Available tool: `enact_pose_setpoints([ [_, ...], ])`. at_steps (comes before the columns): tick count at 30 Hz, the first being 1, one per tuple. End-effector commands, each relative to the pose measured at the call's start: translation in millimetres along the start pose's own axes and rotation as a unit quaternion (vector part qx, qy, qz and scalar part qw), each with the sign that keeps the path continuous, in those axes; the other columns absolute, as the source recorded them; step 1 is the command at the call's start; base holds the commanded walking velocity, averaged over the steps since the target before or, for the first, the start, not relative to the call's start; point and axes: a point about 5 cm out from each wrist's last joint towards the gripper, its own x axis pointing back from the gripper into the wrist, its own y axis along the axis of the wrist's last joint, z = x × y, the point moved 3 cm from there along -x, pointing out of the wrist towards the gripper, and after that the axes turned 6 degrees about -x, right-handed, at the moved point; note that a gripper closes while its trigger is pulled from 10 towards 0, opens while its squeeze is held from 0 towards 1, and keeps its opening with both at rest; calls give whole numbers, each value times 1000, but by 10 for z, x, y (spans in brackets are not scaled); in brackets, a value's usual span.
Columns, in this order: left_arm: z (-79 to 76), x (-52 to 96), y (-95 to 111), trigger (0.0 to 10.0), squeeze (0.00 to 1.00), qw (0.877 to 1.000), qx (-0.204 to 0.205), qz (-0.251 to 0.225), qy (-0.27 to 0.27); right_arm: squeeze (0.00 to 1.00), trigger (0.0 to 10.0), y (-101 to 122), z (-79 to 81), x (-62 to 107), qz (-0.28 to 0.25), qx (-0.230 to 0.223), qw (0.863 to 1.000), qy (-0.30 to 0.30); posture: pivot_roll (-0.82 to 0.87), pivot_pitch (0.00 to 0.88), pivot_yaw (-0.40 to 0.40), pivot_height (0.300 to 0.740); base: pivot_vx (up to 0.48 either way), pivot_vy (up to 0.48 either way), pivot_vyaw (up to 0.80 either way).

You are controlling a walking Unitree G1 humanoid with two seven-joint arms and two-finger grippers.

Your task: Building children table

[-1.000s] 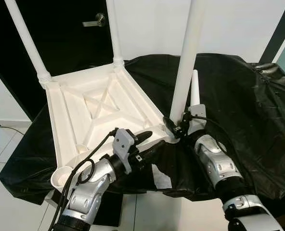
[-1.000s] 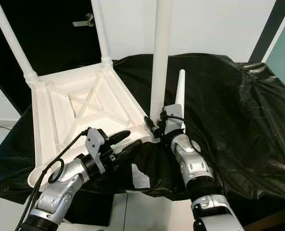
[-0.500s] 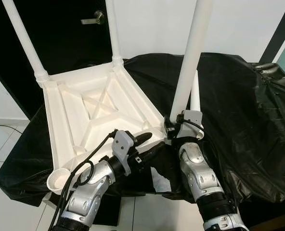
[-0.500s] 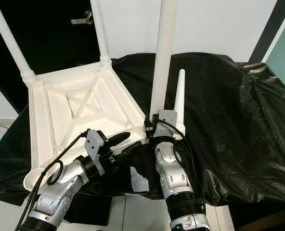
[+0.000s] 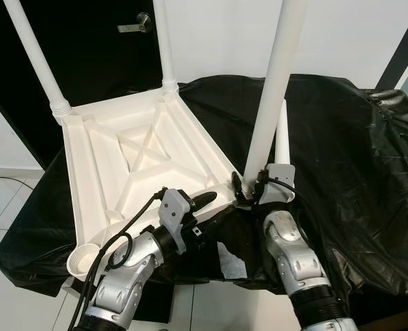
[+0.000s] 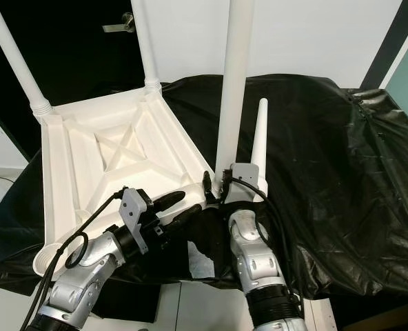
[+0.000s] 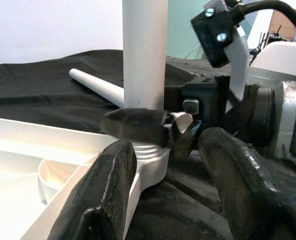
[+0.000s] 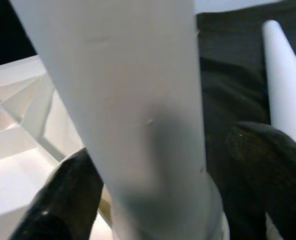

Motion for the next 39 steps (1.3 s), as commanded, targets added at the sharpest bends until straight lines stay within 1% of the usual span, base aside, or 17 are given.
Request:
enact_pose_setpoints([
  [1, -46, -24, -7, 10000, 0, 1000, 4, -2, -27, 1000, 10000, 42, -30, 22, -11, -7, 1000, 12, -23, 0, 5, 740, 0, 0, 0],
  [2, -34, -39, 0, 10000, 0, 1000, 3, -3, -27, 980, 10000, 78, -158, 50, -14, 17, 998, 59, -28, 0, 8, 740, 0, 0, 0],
  [5, -29, -44, 2, 10000, 0, 1000, 3, -4, -26, 980, 10000, 87, -201, 55, -13, 26, 997, 75, -30, 0, 9, 740, 0, 0, 0],
  [6, -20, -48, 5, 10000, 0, 1000, 2, -4, -26, 0, 10000, 102, -246, 53, -11, 33, 994, 99, -28, 0, 9, 740, 0, 0, 0],
  [8, -20, -48, 5, 10000, 0, 1000, 2, -4, -26, 0, 10000, 102, -246, 53, -11, 33, 994, 99, -28, 0, 9, 740, 0, 0, 0],
  [12, 9, -64, 20, 10000, 0, 1000, -2, -6, -24, 0, 10000, 122, -249, -21, 11, 52, 981, 189, -22, 0, 11, 740, 0, 0, 0],
  [16, 15, -74, 28, 10000, 0, 1000, -4, -8, -24, 0, 10000, 133, -238, -67, 19, 67, 975, 210, -18, 0, 9, 740, 0, 0, 0],
  [20, 33, -92, 46, 10000, 0, 1000, -9, -10, -22, 0, 10000, 129, -189, -166, 39, 96, 961, 258, -9, 0, 3, 740, 0, 0, 0],
  [21, 41, -95, 53, 10000, 0, 1000, -11, -11, -20, 0, 9922, 109, -155, -225, 57, 115, 950, 286, -3, 0, -1, 740, 0, 0, 0],
  [22, 41, -95, 53, 10000, 0, 1000, -11, -11, -20, 0, 9922, 109, -155, -225, 57, 115, 950, 286, -3, 0, -1, 740, 0, 0, 0],
  [23, 43, -96, 52, 10000, 0, 1000, -12, -11, -19, 0, 3725, 101, -154, -239, 63, 121, 946, 295, 1, 0, -4, 740, 0, 0, 0],
  [24, 43, -96, 52, 10000, 0, 1000, -12, -11, -19, 0, 3725, 101, -154, -239, 63, 121, 946, 295, 1, 0, -4, 740, 0, 0, 0],
  [25, 43, -96, 54, 10000, 0, 1000, -13, -11, -19, 0, 78, 100, -158, -251, 65, 124, 943, 301, 4, 0, -7, 740, 0, 0, 0],
  [29, 44, -93, 59, 10000, 0, 1000, -14, -12, -15, 0, 0, 67, -197, -257, 78, 126, 938, 314, 15, 0, -14, 740, 0, 0, 0],
  [37, 41, -74, 54, 10000, 0, 1000, -14, -13, -10, 0, 0, 18, -277, -275, 85, 103, 944, 302, 18, 0, -15, 740, 0, 0, 0],
  [38, 40, -70, 54, 10000, 0, 1000, -13, -12, -10, 0, 2588, 11, -288, -290, 87, 104, 948, 288, 18, 0, -15, 740, 0, 0, 0],
  [39, 40, -70, 54, 10000, 0, 1000, -13, -12, -10, 0, 2588, 11, -288, -290, 87, 104, 948, 288, 18, 0, -15, 740, 0, 0, 0],
])
